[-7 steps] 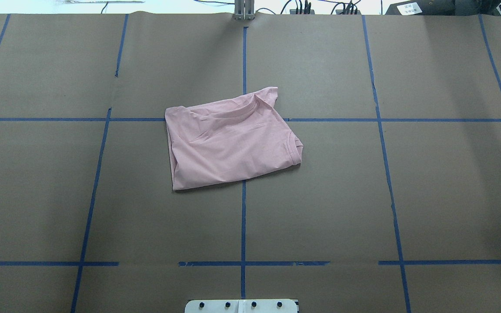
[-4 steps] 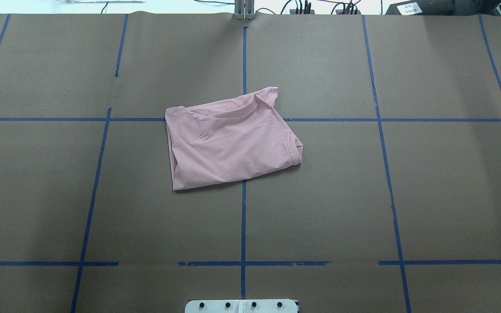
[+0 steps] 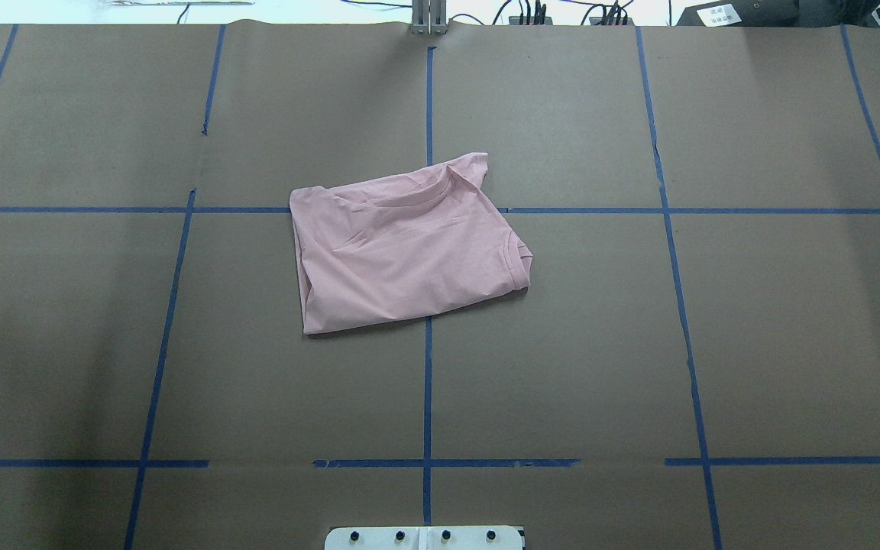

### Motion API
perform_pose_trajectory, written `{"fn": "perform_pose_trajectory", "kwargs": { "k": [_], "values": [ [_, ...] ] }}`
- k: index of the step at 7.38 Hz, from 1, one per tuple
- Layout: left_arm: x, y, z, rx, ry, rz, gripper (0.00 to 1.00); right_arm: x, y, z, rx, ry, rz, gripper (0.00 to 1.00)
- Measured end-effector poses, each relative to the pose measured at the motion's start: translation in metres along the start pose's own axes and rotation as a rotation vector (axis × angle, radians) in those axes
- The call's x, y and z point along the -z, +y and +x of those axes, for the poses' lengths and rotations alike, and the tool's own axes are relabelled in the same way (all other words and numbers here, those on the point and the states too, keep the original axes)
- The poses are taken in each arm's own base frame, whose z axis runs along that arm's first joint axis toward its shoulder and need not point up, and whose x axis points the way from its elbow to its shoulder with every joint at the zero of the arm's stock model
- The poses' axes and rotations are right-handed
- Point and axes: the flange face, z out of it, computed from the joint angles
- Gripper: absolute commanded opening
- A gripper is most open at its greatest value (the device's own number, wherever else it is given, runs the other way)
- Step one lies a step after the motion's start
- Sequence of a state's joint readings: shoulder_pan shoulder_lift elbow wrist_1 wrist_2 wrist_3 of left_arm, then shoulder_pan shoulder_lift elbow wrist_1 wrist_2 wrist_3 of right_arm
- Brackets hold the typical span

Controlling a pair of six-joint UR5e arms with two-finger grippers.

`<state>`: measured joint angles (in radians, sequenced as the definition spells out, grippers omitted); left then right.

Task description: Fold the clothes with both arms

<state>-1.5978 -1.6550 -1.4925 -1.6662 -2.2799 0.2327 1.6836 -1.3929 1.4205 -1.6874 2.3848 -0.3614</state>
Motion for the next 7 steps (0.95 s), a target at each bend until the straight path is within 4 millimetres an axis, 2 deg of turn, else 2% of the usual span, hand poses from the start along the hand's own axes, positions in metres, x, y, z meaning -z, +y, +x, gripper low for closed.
{"fn": "perform_pose_trajectory", "kwargs": {
  "k": [1,3,5,7],
  "values": [
    [-0.002,0.0,0.004,0.018,0.007,-0.014,1.0,-0.005,0.006,0.003,-0.007,-0.003,-0.004,1.0],
    [-0.005,-0.008,0.027,0.092,0.022,-0.029,1.0,-0.011,0.014,0.006,-0.1,-0.007,-0.012,1.0],
    [-0.008,-0.007,0.036,0.131,0.027,-0.036,1.0,-0.02,0.02,0.005,-0.195,-0.007,-0.027,1.0],
    [-0.008,-0.007,0.037,0.138,0.028,-0.037,1.0,-0.033,0.011,-0.012,-0.179,0.002,-0.031,1.0]
  ]
}}
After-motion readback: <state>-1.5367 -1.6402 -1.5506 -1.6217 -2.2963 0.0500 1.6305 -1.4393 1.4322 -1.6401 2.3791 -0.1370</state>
